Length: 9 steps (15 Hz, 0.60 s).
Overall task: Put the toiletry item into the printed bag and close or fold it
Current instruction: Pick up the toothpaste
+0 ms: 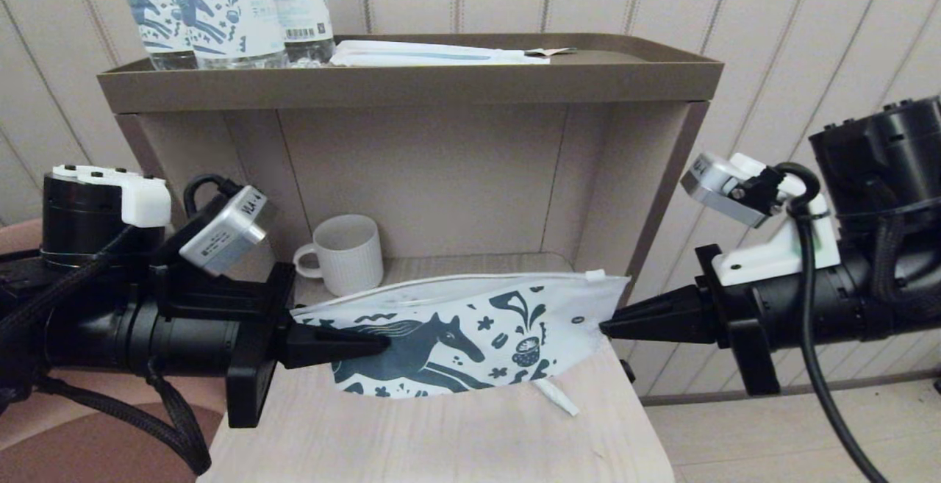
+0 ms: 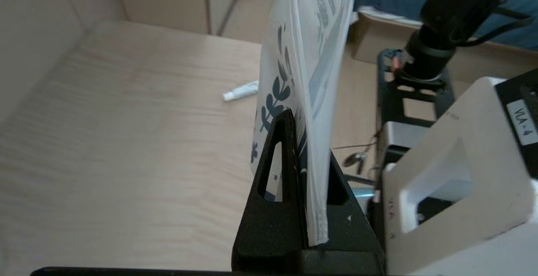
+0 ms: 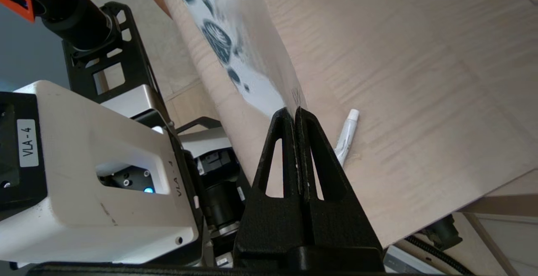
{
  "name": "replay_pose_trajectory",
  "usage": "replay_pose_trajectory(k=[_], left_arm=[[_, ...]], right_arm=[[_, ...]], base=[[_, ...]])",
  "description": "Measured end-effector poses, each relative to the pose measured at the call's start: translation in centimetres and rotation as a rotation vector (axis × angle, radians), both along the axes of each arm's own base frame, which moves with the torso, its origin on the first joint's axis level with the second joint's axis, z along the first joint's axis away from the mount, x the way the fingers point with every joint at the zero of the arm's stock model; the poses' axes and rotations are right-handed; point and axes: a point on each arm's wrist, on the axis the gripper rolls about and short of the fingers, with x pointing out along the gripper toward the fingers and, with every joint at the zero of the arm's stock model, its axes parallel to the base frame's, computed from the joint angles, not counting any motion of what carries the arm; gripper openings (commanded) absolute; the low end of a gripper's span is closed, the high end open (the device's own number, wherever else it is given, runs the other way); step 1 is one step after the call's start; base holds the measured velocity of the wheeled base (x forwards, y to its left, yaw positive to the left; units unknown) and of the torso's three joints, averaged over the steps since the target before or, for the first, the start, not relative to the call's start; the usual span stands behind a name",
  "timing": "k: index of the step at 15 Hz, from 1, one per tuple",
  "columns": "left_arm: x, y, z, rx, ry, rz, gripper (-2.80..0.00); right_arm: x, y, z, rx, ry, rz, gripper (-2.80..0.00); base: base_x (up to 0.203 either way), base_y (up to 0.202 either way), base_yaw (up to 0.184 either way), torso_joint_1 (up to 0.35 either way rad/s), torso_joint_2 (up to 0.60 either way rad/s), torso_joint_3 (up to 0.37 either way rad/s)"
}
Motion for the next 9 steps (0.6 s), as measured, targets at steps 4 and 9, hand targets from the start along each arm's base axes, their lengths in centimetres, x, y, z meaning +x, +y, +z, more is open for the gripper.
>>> replay_pose_trajectory(k=[4, 9], left_arm=[[-0.2, 0.3, 0.0, 0.024, -0.049, 0.034, -2.8], [-0.5, 0.7, -1.3, 0.213, -0.207, 0.098, -2.8]], right_arm=[[-0.5, -0.2, 0.1, 0.001, 0.0, 0.001, -2.8], [-0.9, -0.4, 0.3, 0.004, -0.004, -0.004, -2.8]], base=[[0.0, 0.0, 0.0, 0.0, 0.0, 0.0], [0.0, 0.0, 0.0, 0.0, 0.0, 0.0]])
